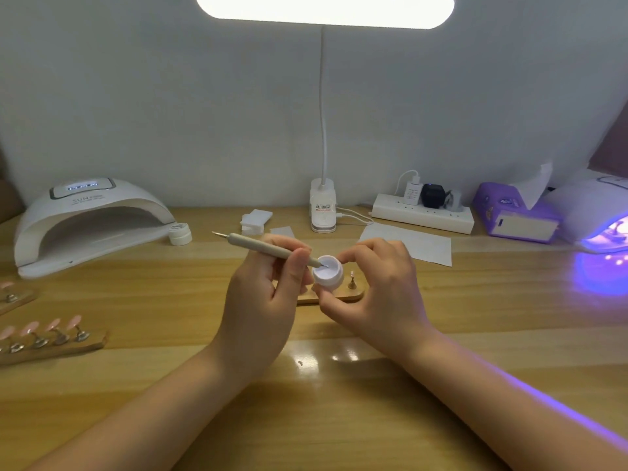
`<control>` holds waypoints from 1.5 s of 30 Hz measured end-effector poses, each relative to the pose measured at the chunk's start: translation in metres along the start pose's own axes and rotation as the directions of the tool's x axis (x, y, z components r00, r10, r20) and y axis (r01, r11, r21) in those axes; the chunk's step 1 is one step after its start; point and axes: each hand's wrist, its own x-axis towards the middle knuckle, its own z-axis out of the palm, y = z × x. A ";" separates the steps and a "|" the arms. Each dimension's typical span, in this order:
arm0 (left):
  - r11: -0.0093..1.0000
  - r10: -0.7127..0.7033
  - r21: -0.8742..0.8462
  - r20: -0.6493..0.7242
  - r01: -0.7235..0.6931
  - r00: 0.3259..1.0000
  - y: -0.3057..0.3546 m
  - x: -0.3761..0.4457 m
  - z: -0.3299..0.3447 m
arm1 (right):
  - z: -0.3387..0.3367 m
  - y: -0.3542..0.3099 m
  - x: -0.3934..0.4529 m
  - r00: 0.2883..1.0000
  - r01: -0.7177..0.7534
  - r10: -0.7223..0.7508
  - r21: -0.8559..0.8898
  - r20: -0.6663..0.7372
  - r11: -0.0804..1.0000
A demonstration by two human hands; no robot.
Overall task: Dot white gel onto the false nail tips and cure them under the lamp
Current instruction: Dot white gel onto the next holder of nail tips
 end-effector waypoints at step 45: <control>0.988 -0.002 0.155 -0.009 0.003 1.000 -0.009 0.001 -0.004 | 0.003 -0.002 -0.003 0.997 -0.022 0.009 0.165 0.080 0.986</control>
